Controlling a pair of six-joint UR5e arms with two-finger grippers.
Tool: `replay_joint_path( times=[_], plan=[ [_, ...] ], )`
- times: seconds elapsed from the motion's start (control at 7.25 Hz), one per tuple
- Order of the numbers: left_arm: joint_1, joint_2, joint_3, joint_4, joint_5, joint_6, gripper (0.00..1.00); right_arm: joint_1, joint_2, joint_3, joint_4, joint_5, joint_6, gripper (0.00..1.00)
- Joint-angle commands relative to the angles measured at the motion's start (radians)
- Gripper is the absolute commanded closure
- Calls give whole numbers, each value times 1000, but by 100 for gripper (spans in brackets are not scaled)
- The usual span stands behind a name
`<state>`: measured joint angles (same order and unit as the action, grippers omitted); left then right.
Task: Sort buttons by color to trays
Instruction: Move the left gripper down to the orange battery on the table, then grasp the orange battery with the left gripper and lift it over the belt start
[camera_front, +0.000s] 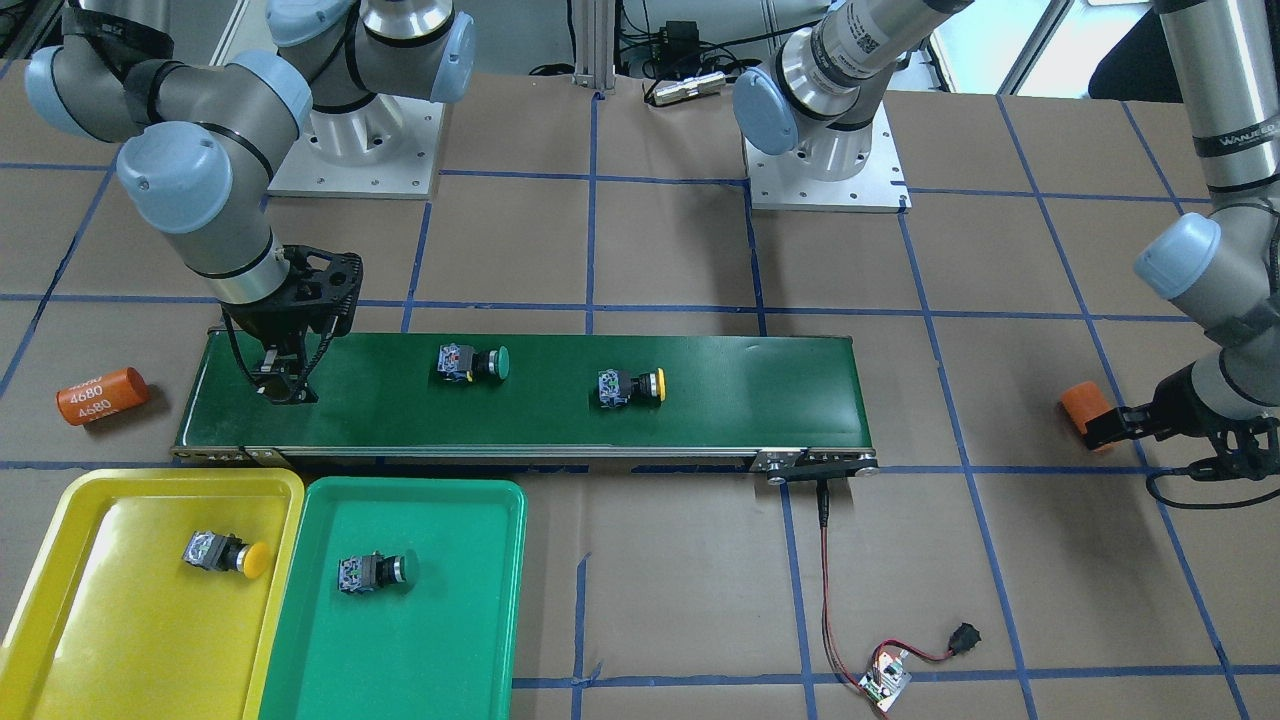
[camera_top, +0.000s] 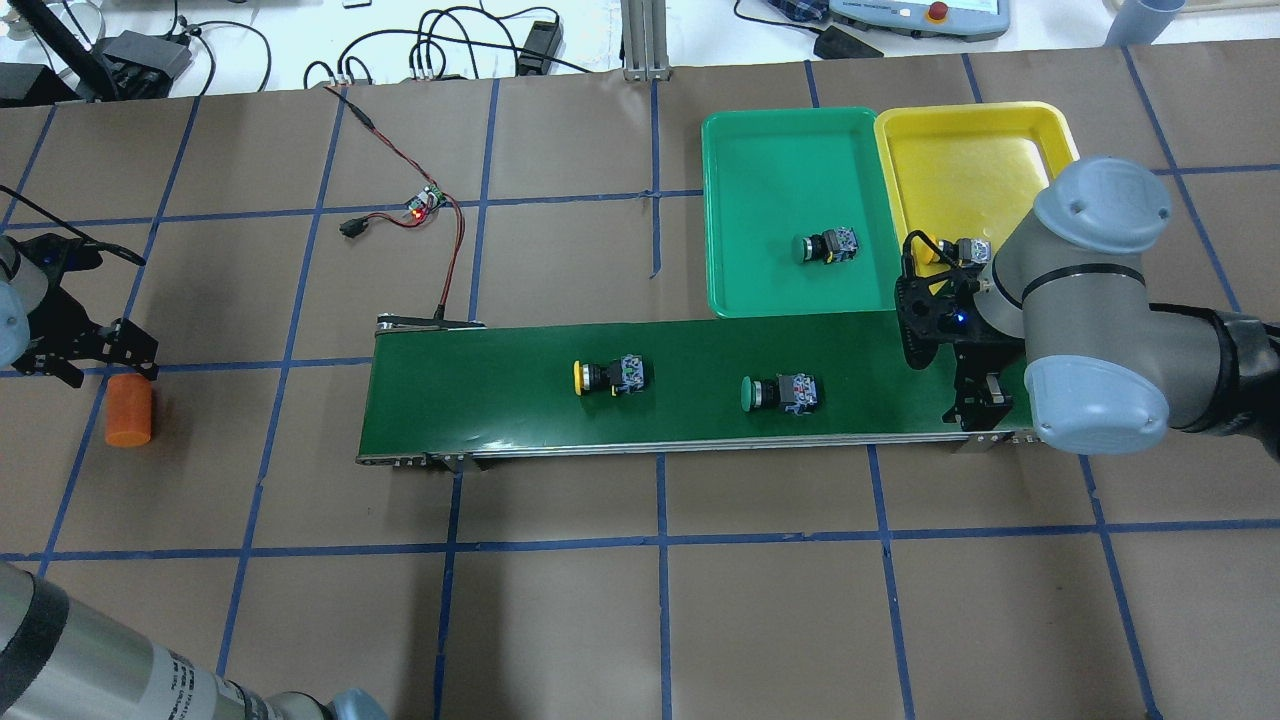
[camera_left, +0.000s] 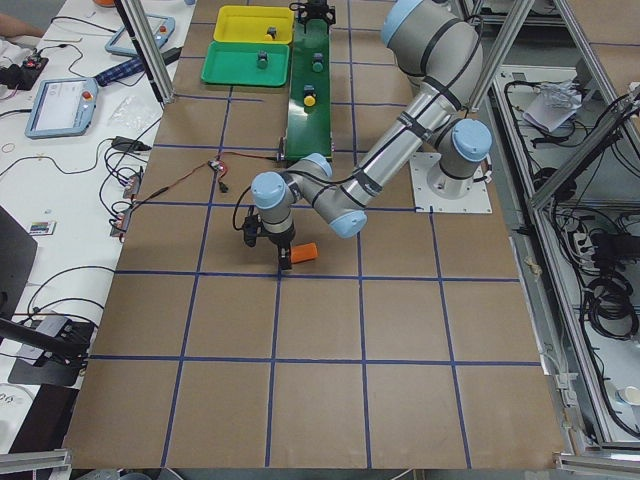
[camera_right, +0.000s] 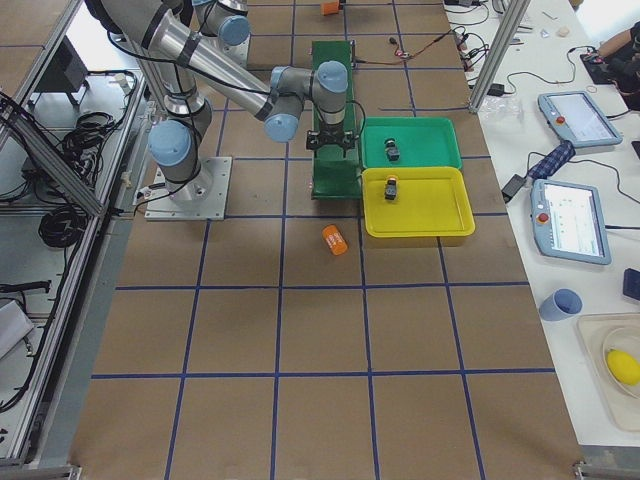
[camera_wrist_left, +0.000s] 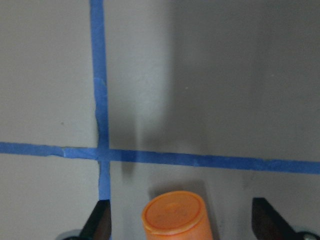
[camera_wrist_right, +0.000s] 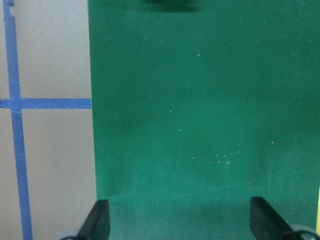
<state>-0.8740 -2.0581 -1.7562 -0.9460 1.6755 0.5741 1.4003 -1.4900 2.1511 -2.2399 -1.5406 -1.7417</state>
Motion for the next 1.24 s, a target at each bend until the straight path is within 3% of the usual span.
replay_joint_path(
  times=[0.0,0.14,0.28,0.41,0.55,0.83,0.97,1.1],
  plan=[
    [7,21,-16,-81,-8,-4,10,0,2,4,0,1,-2,0],
    [-5,18,-17,-82,-8,-11,26,0,5,4,0,1,-4,0],
    [-16,19,-19,-83,-7,-2,63,0,2,-3,0,-6,-10,0],
    [-16,22,-16,-85,-8,6,91,0,5,0,0,-3,-10,0],
    [-19,24,-11,-106,-8,12,100,0,5,0,0,-3,-7,0],
    [-101,105,87,-298,-7,10,100,6,-6,-2,2,2,19,0],
    [-199,158,151,-456,-7,123,100,25,3,-2,0,-3,21,0],
    [-303,198,168,-511,-17,291,100,28,4,-2,0,-1,31,0]
  ],
)
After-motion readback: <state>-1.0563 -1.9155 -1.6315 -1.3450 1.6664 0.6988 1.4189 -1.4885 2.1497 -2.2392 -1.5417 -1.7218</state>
